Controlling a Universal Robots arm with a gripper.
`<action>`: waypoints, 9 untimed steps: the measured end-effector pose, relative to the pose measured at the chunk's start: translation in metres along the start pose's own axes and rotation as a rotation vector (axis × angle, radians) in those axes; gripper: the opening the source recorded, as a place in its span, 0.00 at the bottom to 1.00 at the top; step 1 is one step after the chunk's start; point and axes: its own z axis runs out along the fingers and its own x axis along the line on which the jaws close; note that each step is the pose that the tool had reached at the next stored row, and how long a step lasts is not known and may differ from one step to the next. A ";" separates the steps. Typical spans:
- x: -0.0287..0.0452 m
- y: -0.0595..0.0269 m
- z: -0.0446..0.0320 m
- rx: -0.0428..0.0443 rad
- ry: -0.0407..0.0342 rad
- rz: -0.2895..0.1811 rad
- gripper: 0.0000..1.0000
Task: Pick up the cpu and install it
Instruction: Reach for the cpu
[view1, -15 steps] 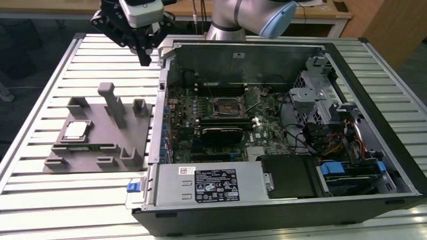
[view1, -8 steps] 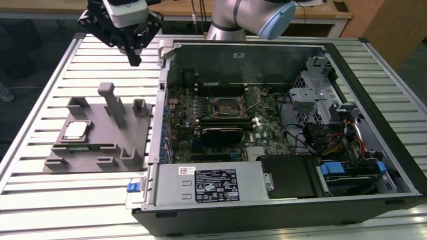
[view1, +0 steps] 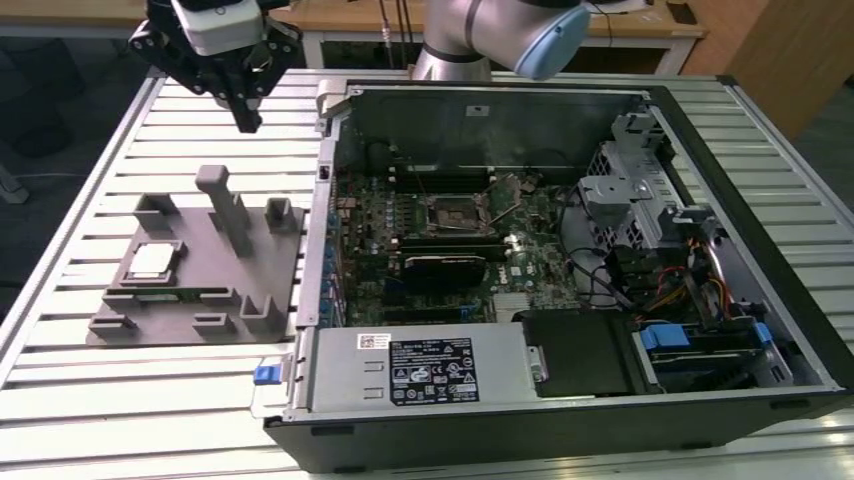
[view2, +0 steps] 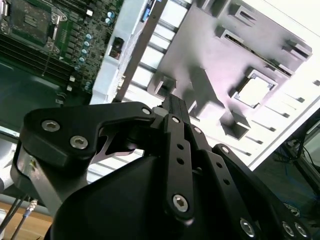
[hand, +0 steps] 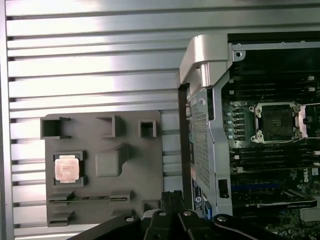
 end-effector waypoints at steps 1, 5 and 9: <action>0.0023 -0.0002 -0.0001 0.0000 0.0000 0.000 0.11; 0.0121 -0.0009 -0.0001 0.0000 -0.0001 0.000 0.11; 0.0221 -0.0017 -0.0002 0.0000 -0.0002 0.000 0.11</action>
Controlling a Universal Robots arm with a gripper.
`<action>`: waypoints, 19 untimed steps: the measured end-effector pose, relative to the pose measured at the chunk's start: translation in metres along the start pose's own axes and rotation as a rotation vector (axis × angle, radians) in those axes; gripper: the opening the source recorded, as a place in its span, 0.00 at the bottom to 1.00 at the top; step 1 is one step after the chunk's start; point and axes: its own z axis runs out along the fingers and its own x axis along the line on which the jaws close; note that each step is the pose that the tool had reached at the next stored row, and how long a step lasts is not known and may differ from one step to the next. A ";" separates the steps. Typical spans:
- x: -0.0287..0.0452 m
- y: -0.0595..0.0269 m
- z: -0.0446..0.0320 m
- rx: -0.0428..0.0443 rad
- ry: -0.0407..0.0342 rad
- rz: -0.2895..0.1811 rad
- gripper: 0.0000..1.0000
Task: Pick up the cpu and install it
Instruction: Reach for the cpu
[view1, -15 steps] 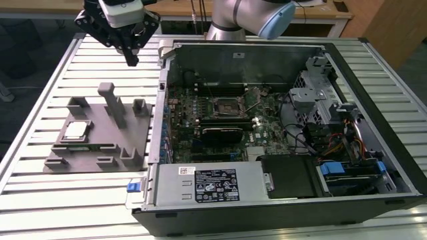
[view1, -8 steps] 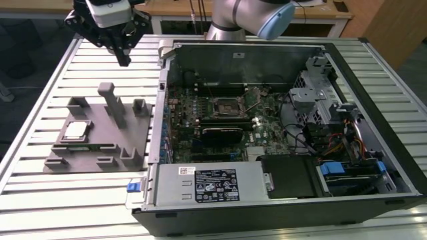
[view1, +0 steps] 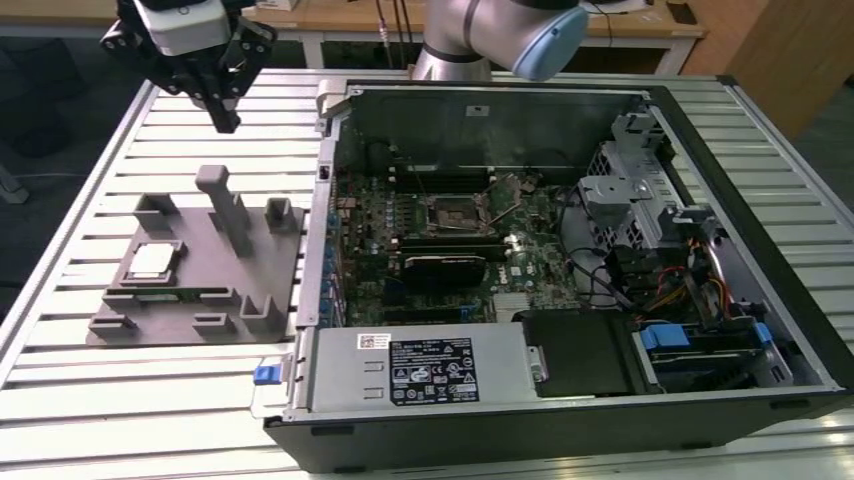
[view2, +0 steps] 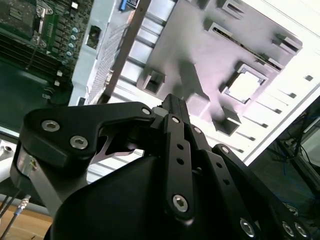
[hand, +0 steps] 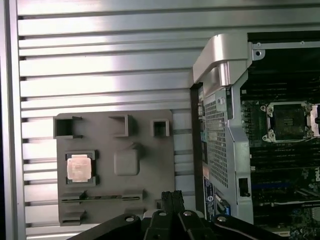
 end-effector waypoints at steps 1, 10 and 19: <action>0.0027 -0.0002 -0.0001 0.0001 0.0000 0.000 0.11; 0.0254 -0.0019 0.0000 0.0000 -0.0003 0.000 0.11; 0.0485 -0.0037 0.0004 0.0000 -0.0005 0.000 0.11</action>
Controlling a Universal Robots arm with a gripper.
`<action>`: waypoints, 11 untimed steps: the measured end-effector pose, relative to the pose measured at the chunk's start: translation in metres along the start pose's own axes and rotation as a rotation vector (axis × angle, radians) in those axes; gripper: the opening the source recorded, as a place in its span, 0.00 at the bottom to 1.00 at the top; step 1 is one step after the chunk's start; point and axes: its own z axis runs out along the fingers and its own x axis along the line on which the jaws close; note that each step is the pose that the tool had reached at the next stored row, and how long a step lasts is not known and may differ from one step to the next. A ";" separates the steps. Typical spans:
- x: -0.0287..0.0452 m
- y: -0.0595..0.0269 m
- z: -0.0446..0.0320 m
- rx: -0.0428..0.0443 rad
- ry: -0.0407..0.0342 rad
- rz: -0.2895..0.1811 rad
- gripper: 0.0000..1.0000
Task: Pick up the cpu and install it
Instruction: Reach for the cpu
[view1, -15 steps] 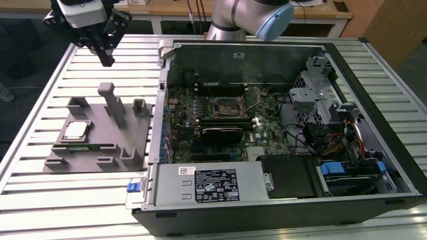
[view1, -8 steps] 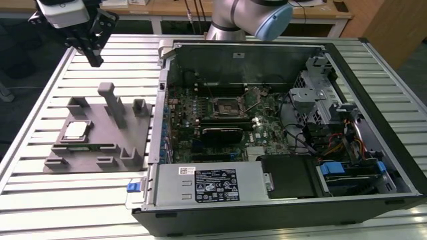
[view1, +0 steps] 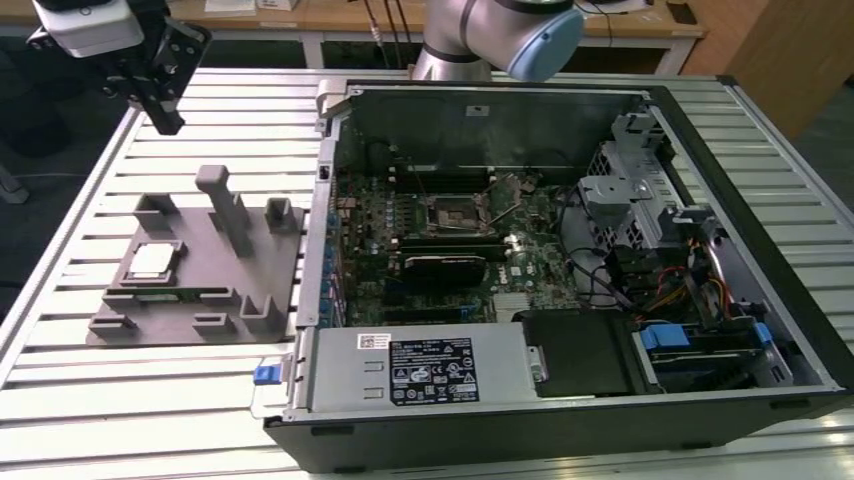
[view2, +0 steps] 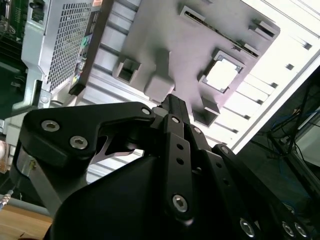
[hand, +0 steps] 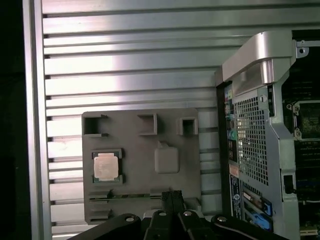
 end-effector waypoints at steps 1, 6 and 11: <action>0.0020 -0.0002 0.0005 0.0000 0.0000 0.000 0.11; 0.0091 -0.0009 0.0039 0.0000 -0.0001 0.000 0.11; 0.0141 -0.0015 0.0083 0.0010 0.0000 0.000 0.11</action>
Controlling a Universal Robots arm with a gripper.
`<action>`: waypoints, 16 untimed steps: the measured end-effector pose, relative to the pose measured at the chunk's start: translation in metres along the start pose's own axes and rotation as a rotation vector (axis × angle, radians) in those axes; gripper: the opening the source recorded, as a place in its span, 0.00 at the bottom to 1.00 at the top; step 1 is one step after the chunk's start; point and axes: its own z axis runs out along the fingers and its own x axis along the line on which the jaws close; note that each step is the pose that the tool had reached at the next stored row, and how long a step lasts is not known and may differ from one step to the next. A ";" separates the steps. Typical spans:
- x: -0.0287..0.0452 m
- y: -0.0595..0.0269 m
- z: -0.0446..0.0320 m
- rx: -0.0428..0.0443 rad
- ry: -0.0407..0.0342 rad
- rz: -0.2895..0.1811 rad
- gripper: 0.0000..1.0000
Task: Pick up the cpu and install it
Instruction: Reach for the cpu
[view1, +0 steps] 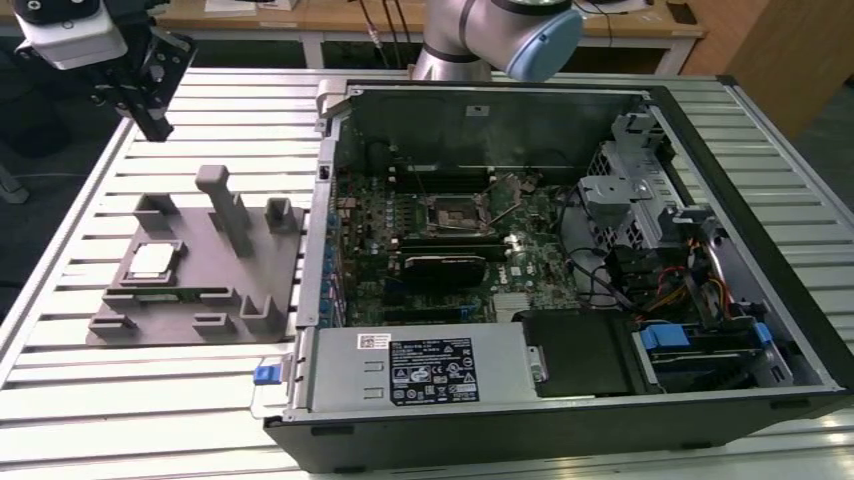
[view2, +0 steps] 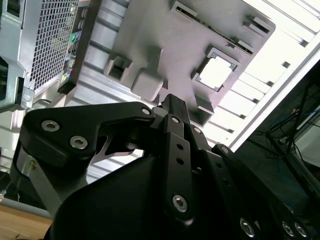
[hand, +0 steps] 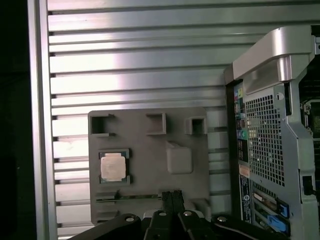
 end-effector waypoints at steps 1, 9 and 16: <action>0.0010 -0.0001 0.0007 0.0002 0.0001 0.000 0.11; 0.0094 -0.0010 0.0068 0.0013 -0.0002 0.000 0.11; 0.0157 -0.0017 0.0108 0.0022 -0.0001 0.000 0.11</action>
